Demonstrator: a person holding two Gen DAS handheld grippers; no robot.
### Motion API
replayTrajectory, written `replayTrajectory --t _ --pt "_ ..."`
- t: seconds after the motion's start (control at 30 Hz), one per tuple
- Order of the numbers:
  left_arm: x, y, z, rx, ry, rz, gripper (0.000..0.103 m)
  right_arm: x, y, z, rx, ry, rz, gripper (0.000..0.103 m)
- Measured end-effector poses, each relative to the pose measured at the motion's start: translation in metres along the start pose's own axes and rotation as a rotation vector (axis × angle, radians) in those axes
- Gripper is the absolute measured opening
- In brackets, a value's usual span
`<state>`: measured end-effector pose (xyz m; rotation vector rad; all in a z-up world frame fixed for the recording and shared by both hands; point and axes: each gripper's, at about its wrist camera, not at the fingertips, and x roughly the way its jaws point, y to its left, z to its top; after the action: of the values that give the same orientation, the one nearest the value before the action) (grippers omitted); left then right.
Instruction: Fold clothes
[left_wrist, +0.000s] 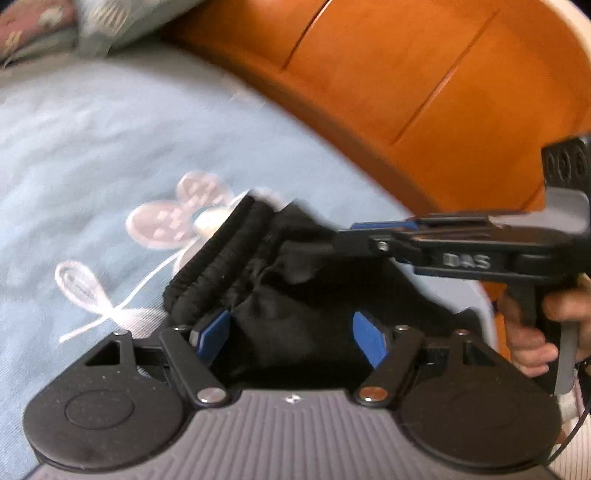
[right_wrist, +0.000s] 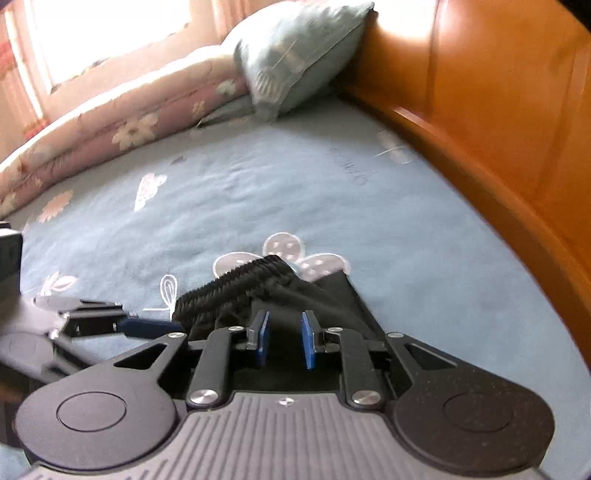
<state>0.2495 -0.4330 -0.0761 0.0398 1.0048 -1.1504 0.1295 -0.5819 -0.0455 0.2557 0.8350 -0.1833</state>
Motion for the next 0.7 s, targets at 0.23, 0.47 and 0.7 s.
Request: replayTrajectory --t 0.23,0.47,0.7 --pt "-0.033 0.000 0.011 -0.056 -0.045 0.002 0.076 0.044 -0.044 0.013 0.115 0.098 0.036 0.022" --pt "-0.027 0.037 -0.008 -0.397 -0.090 0.004 0.076 0.066 -0.061 0.040 0.113 0.110 0.117 0.021" --pt "-0.006 0.056 -0.012 -0.425 -0.103 0.096 0.073 0.105 -0.073 0.039 0.078 0.137 0.101 0.003"
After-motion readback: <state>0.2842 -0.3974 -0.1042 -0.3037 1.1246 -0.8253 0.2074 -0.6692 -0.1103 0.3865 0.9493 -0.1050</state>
